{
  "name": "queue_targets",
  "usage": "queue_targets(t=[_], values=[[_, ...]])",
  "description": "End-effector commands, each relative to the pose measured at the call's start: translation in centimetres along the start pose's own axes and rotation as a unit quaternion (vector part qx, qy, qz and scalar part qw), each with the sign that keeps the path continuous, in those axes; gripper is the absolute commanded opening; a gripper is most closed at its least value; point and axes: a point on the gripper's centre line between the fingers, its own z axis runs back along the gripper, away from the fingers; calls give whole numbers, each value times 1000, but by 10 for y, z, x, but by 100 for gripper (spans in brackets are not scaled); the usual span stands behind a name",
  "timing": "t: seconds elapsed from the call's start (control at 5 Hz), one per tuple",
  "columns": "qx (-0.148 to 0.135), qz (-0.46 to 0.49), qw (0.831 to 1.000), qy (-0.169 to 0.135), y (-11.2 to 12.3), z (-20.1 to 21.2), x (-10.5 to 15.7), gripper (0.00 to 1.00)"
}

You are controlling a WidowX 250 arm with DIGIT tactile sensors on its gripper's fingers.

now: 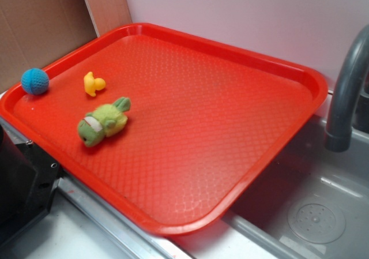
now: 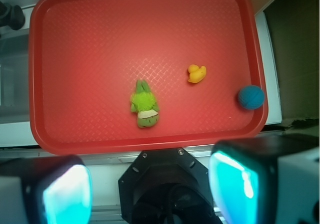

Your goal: Grab the blue ball.

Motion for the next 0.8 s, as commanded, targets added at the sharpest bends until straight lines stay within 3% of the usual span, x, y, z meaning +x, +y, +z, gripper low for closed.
queue_targets(t=[0.0, 0.2, 0.4, 0.6], values=[[0, 0, 1000, 0, 0, 0, 0, 100], [50, 108, 991, 61, 51, -50, 21, 100], [73, 231, 969, 56, 98, -94, 32, 100], [93, 351, 932, 8, 125, -116, 33, 100]])
